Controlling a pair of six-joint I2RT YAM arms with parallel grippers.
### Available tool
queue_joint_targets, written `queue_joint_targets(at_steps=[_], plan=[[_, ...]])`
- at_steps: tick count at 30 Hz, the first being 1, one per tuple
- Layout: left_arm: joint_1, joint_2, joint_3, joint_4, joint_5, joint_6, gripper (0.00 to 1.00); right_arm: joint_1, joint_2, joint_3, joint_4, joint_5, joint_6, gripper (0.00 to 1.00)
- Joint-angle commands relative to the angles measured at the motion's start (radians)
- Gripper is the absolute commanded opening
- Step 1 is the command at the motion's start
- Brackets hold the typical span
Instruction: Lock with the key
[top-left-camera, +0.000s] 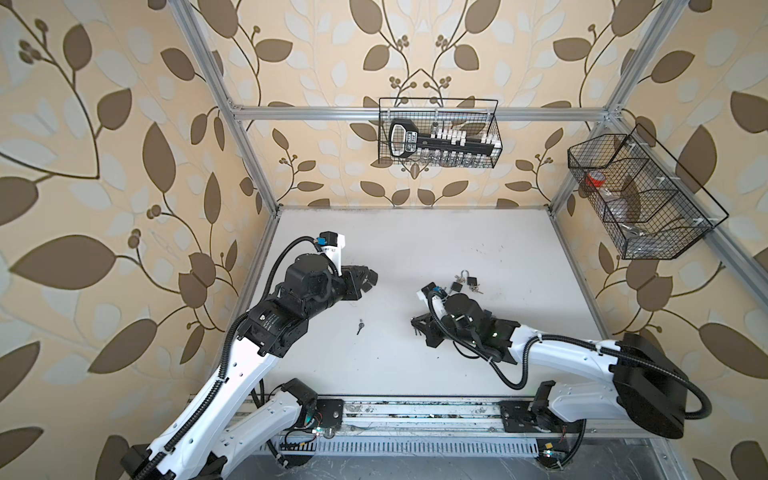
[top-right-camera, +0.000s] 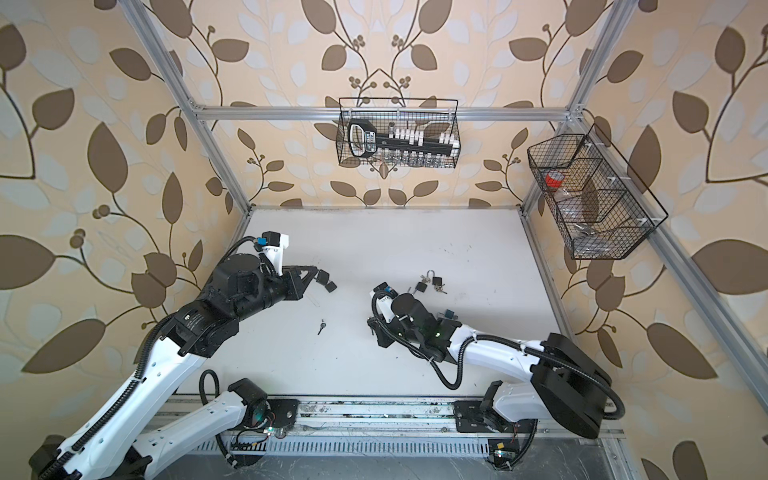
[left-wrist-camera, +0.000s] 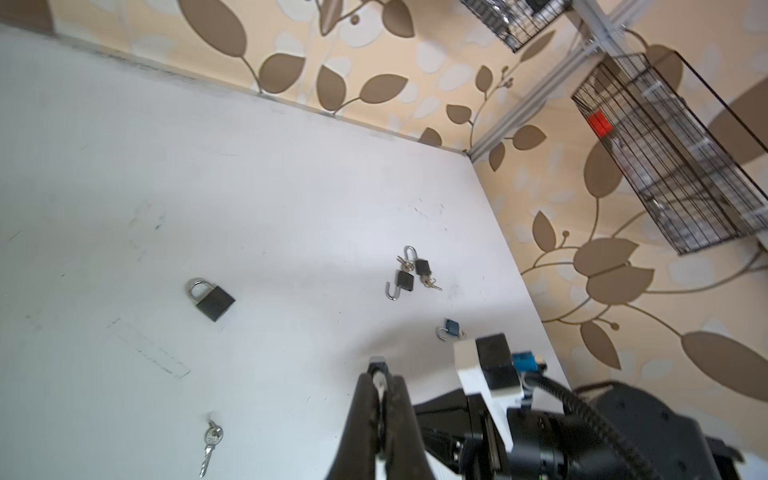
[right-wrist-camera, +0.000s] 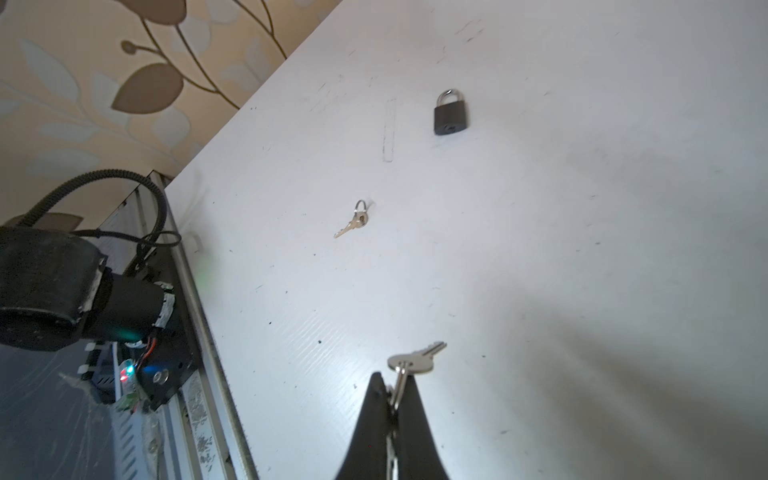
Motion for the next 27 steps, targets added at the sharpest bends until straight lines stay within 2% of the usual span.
queue_joint_targets(at_steps=[1, 12, 27], plan=[[0.073, -0.004, -0.018, -0.002, 0.078, -0.046, 0.0, 0.039, 0.078, 0.071, 0.037, -0.04, 0.055, 0.0], [0.267, -0.024, -0.081, -0.065, 0.131, -0.087, 0.0, 0.102, 0.385, 0.27, 0.032, -0.111, 0.112, 0.0], [0.285, -0.039, -0.091, -0.067, 0.149, -0.075, 0.0, 0.04, 0.549, 0.363, -0.038, -0.126, 0.177, 0.0]])
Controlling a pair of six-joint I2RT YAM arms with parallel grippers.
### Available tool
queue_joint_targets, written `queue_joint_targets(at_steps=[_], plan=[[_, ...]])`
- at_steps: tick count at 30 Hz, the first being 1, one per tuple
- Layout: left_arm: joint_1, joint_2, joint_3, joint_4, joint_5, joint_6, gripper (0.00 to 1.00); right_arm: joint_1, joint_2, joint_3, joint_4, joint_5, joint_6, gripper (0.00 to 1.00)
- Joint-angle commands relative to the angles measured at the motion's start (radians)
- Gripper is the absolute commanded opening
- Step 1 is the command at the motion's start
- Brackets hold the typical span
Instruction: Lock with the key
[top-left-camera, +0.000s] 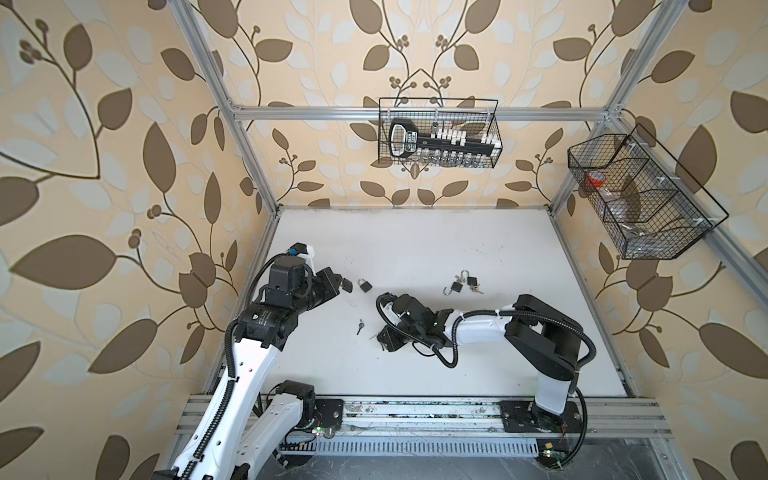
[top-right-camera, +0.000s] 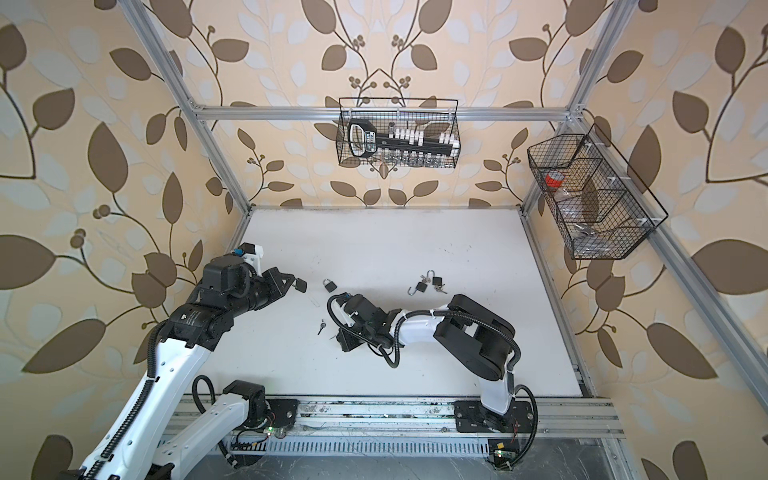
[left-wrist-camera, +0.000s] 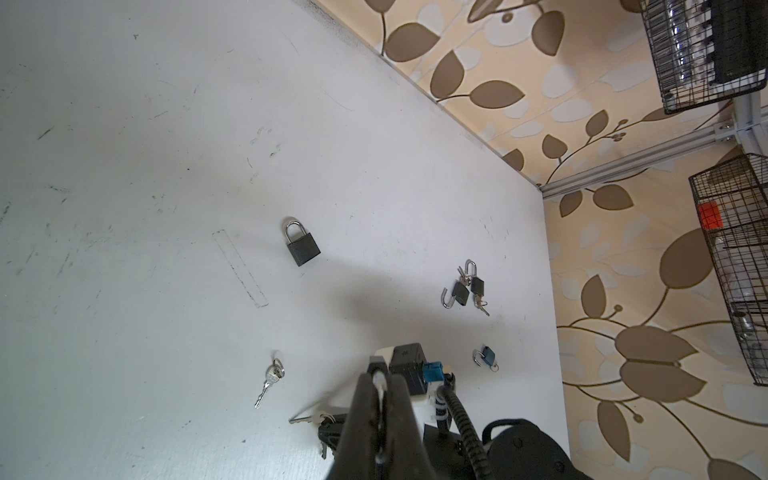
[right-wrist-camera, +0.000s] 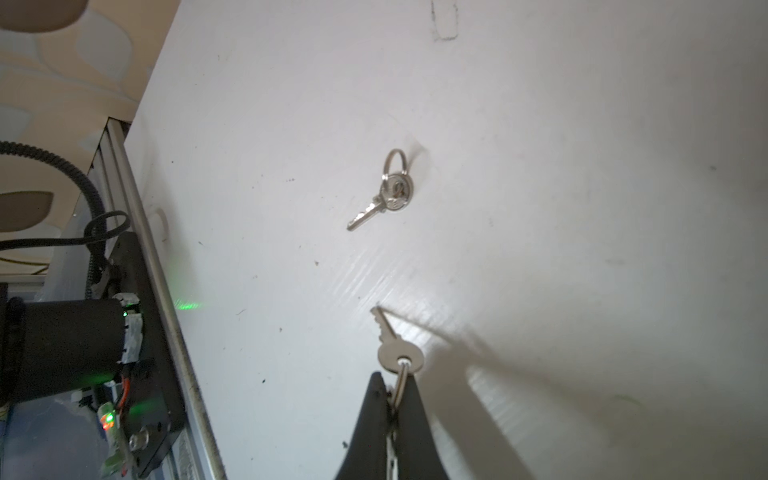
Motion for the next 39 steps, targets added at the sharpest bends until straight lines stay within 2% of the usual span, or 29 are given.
queue_joint_targets(at_steps=[1, 26, 31, 39], plan=[[0.006, -0.02, -0.008, 0.028, 0.023, 0.0, 0.0, -0.014, 0.032, 0.036, -0.024, -0.015, 0.029, 0.0], [0.006, -0.025, -0.02, 0.053, 0.067, -0.01, 0.0, -0.07, 0.101, 0.114, -0.058, -0.002, 0.024, 0.01], [0.005, -0.026, -0.019, 0.05, 0.067, -0.007, 0.0, -0.073, 0.113, 0.137, -0.066, -0.008, 0.02, 0.06], [0.006, -0.021, -0.014, 0.053, 0.079, -0.008, 0.0, -0.073, 0.086, 0.128, -0.066, 0.015, 0.015, 0.25]])
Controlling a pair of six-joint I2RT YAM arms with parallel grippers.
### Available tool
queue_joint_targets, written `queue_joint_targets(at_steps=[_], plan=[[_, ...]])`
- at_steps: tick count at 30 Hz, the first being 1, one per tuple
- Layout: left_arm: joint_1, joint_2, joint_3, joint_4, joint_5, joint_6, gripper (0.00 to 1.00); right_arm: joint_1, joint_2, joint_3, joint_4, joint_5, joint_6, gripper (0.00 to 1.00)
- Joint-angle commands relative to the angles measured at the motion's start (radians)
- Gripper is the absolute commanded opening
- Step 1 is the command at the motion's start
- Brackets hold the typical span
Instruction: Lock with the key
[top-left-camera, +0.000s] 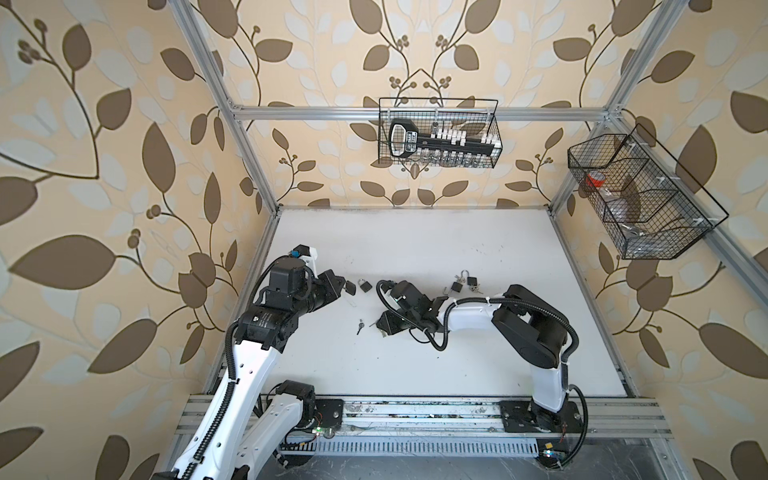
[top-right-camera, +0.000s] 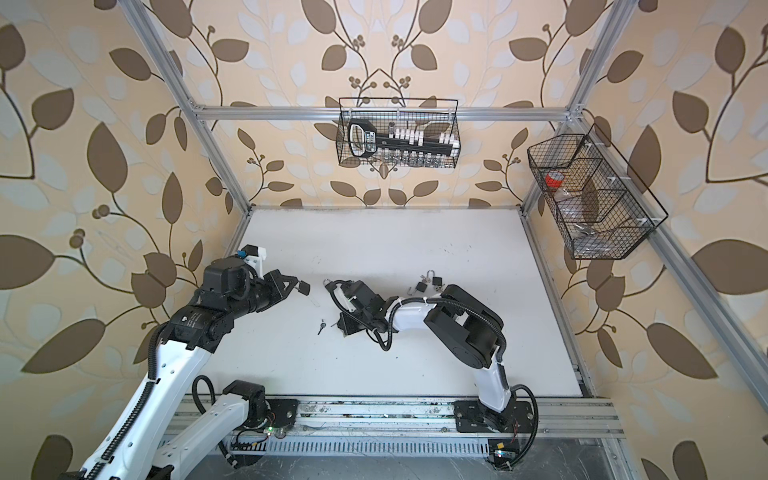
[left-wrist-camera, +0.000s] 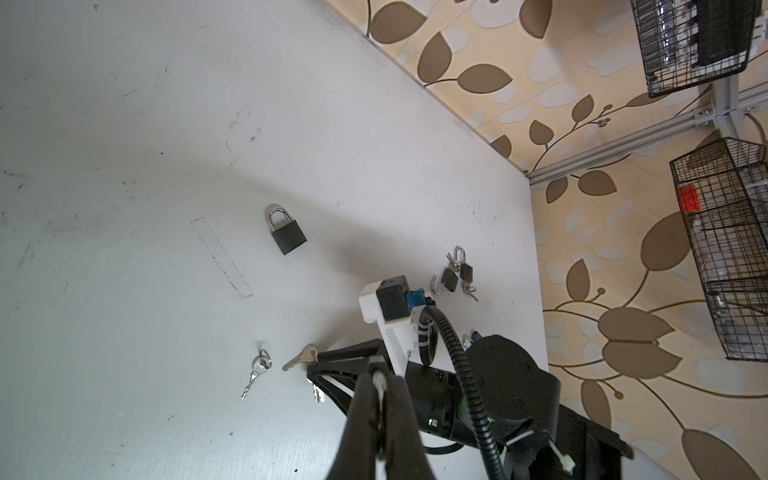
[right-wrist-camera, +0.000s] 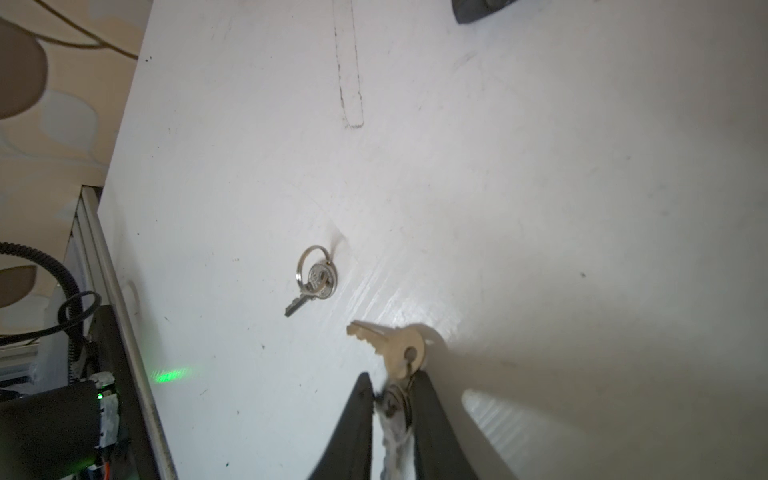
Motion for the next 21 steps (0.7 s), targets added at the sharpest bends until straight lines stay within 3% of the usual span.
queue_joint_targets(at_steps=[1, 14, 21], plan=[[0.006, -0.01, 0.007, 0.044, 0.026, -0.004, 0.0, -0.001, -0.006, 0.011, -0.02, 0.026, -0.011, 0.26], [0.006, -0.019, -0.002, 0.076, 0.096, 0.016, 0.0, -0.001, -0.224, -0.116, 0.046, 0.138, -0.079, 0.53], [0.006, 0.002, -0.012, 0.138, 0.204, 0.021, 0.0, -0.001, -0.414, -0.254, 0.122, 0.191, -0.145, 0.59]])
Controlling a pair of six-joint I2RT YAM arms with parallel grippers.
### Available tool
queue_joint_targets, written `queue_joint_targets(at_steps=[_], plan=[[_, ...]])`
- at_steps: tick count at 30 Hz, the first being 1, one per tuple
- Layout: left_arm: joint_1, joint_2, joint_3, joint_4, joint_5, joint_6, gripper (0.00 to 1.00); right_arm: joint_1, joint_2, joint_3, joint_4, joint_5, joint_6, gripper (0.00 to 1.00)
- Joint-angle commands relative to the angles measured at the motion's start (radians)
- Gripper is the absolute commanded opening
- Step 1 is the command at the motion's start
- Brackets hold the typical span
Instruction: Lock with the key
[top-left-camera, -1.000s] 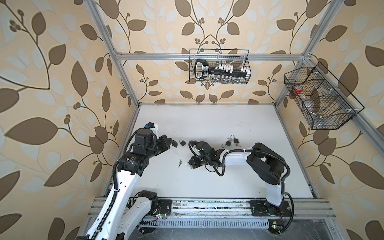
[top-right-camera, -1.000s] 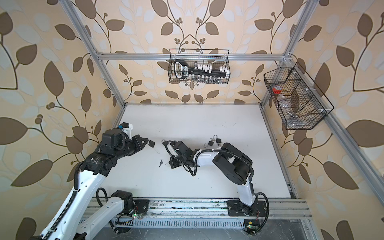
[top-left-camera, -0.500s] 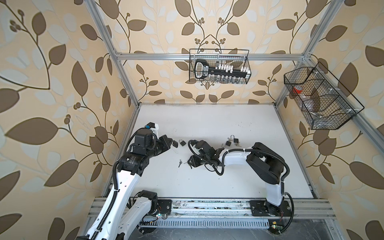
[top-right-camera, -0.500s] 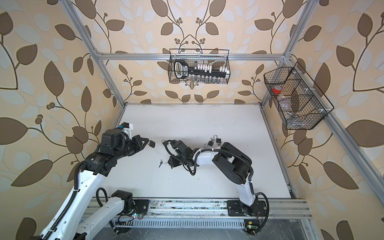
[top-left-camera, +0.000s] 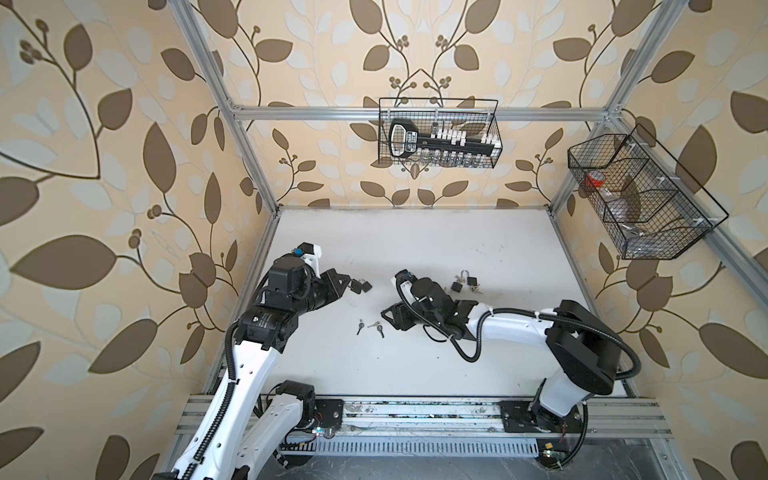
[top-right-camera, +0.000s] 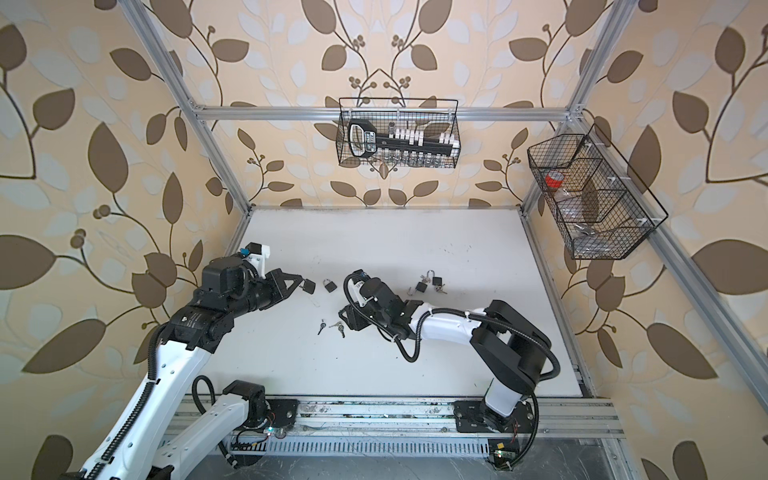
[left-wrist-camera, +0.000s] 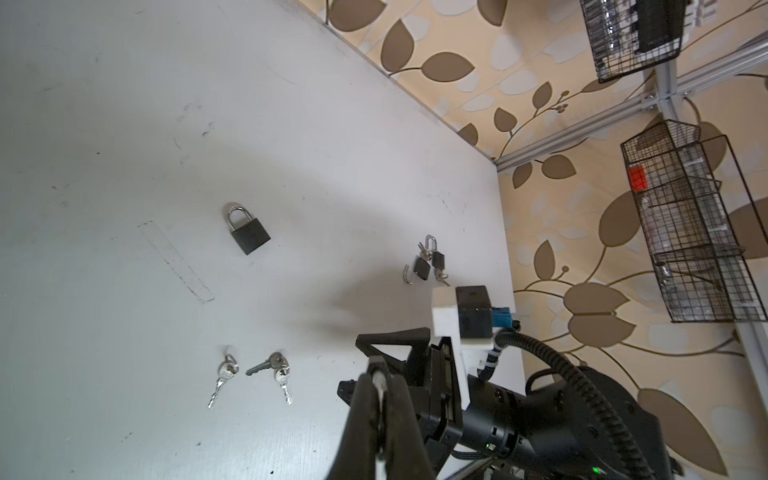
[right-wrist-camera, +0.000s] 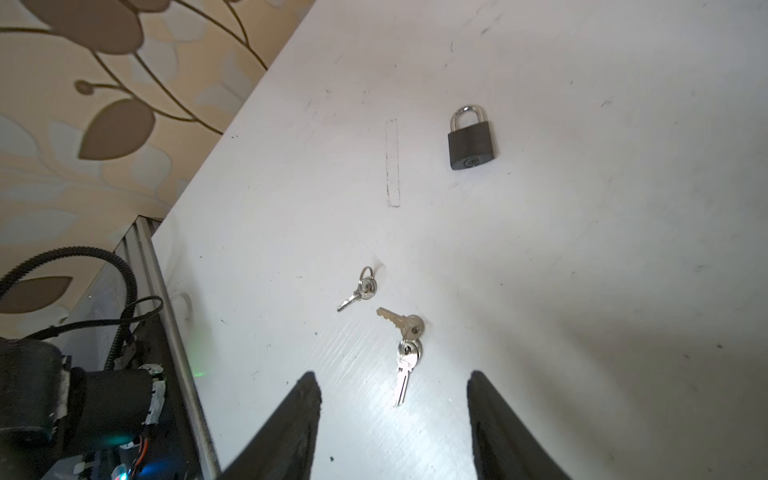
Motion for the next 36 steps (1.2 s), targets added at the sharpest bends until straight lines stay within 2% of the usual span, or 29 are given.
queue_joint_targets(at_steps=[1, 9, 11, 14, 17, 20, 22, 23, 25, 31, 36], plan=[[0.005, 0.005, -0.013, 0.098, 0.106, 0.018, 0.0, -0.001, -0.084, -0.059, 0.047, 0.057, -0.054, 0.59], [0.002, 0.029, -0.035, 0.212, 0.263, -0.007, 0.0, 0.0, -0.347, -0.209, 0.105, 0.213, -0.135, 0.63], [0.001, 0.025, -0.04, 0.229, 0.287, -0.01, 0.0, 0.0, -0.413, -0.252, 0.138, 0.216, -0.201, 0.65], [-0.004, 0.018, -0.056, 0.265, 0.323, -0.018, 0.0, 0.0, -0.491, -0.256, 0.086, 0.153, -0.305, 0.67], [-0.008, 0.017, -0.07, 0.299, 0.351, -0.03, 0.0, 0.0, -0.539, -0.232, 0.006, 0.067, -0.39, 0.67], [-0.019, 0.019, -0.081, 0.344, 0.388, -0.047, 0.0, 0.001, -0.606, -0.242, 0.001, -0.015, -0.462, 0.65], [-0.07, 0.024, -0.083, 0.391, 0.407, -0.049, 0.0, 0.002, -0.656, -0.246, 0.009, -0.045, -0.513, 0.61], [-0.098, 0.025, -0.082, 0.406, 0.398, -0.047, 0.0, 0.005, -0.67, -0.24, 0.007, -0.043, -0.534, 0.57], [-0.135, 0.026, -0.082, 0.422, 0.377, -0.044, 0.0, 0.018, -0.68, -0.229, 0.013, -0.034, -0.558, 0.57], [-0.232, 0.055, -0.079, 0.487, 0.347, -0.061, 0.0, 0.107, -0.626, -0.148, -0.011, 0.099, -0.66, 0.67], [-0.269, 0.065, -0.065, 0.501, 0.344, -0.057, 0.0, 0.116, -0.586, -0.098, -0.018, 0.117, -0.7, 0.69]])
